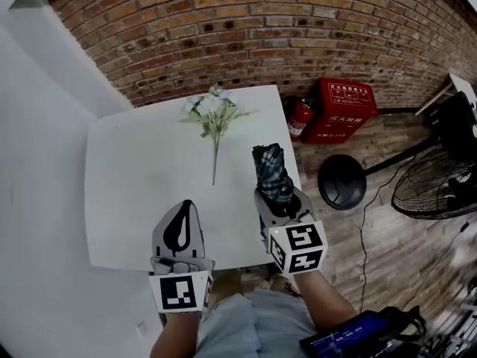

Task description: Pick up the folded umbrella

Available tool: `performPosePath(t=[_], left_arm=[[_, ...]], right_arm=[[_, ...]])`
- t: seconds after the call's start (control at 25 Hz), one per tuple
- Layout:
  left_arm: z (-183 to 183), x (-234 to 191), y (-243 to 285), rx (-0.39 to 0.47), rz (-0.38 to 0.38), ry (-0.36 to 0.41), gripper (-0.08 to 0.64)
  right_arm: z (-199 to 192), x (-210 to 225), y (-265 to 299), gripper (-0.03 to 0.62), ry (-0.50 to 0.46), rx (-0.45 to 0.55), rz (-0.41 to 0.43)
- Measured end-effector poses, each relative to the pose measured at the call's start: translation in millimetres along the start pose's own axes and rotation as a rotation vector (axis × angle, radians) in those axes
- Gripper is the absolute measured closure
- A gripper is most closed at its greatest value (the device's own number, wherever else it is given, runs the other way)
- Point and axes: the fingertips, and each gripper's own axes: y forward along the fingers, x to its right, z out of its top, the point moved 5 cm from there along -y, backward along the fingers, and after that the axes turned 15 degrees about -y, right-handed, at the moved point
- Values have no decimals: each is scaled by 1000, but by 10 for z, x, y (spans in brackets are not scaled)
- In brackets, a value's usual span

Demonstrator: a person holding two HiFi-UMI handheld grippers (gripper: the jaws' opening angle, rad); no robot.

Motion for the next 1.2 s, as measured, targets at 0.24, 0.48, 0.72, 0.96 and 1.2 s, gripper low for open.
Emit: performPosePath(t=[0.24, 0.48, 0.72, 0.96, 1.2], left_arm=[[221, 152, -68, 56, -14, 20, 554], [398, 277, -119, 106, -22, 32, 554], [558, 412, -130, 148, -37, 40, 554], [784, 517, -125, 202, -44, 66, 554], [973, 550, -125, 257, -40, 85, 554]], right_arm=[[276, 47, -218, 390, -44, 78, -18], [483, 110, -424, 390, -77, 143, -37], [707, 195, -611, 390, -113, 215, -61], [926, 285, -774, 389, -145, 286, -85], [1141, 341, -935, 388, -188, 368, -114]])
